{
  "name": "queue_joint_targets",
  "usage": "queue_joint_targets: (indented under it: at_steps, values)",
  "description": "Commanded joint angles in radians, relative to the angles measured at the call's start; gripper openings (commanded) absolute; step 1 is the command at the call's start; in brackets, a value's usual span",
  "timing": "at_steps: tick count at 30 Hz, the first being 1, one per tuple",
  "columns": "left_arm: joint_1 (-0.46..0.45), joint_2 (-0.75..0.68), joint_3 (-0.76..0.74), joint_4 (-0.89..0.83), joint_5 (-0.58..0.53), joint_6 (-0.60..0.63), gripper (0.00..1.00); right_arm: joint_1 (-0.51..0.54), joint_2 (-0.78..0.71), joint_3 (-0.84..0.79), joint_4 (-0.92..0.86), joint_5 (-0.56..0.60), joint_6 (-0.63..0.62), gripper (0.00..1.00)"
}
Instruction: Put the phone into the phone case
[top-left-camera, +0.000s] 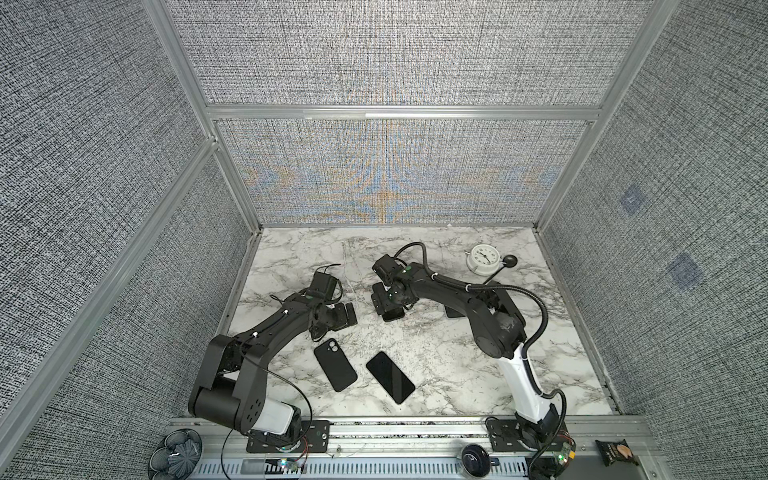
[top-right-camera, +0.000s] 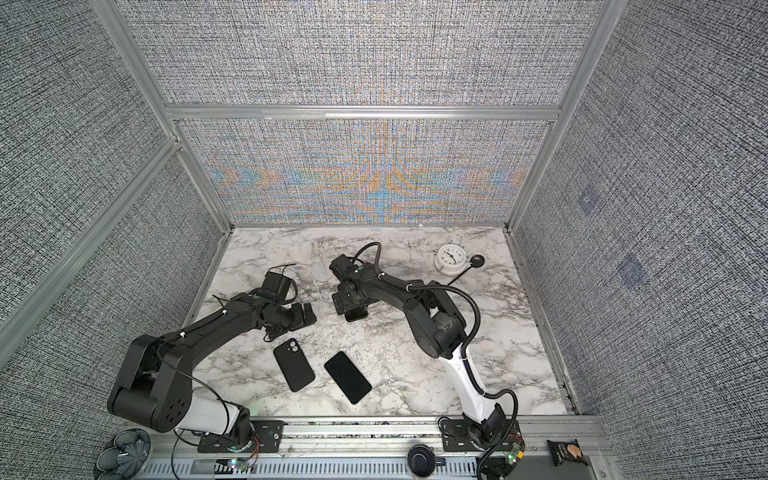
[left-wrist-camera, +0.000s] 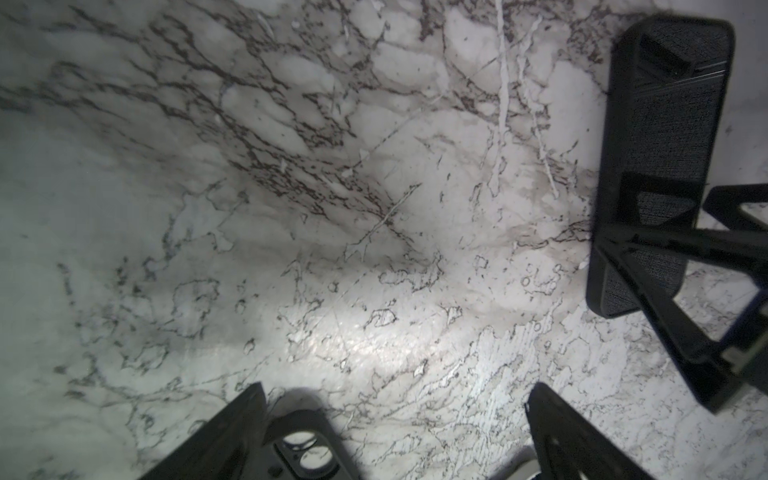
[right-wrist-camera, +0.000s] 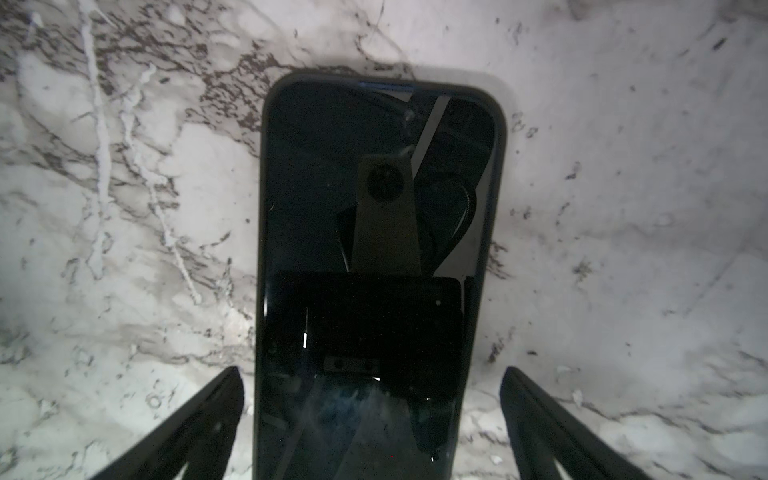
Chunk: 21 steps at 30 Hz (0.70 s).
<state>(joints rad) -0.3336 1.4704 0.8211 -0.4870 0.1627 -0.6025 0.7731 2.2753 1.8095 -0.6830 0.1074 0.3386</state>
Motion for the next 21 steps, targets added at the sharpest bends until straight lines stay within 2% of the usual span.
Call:
queue_joint_targets:
  at_steps: [1, 7, 15, 21]
  values:
    - [0.002, 0.007, -0.002, 0.011, 0.015, -0.006, 0.98, 0.002, 0.028, 0.030, -0.034, 0.039, 0.008, 0.93]
    - [0.004, 0.016, 0.011, 0.007, 0.017, -0.005, 0.98, 0.001, 0.049, 0.050, -0.055, 0.092, 0.017, 0.79]
    - [0.003, 0.044, 0.029, 0.007, 0.019, -0.006, 0.98, -0.005, 0.011, 0.014, -0.050, 0.116, 0.048, 0.72]
    - [0.002, 0.045, 0.031, 0.005, 0.024, -0.008, 0.98, -0.023, -0.079, -0.073, -0.014, 0.115, 0.081, 0.70]
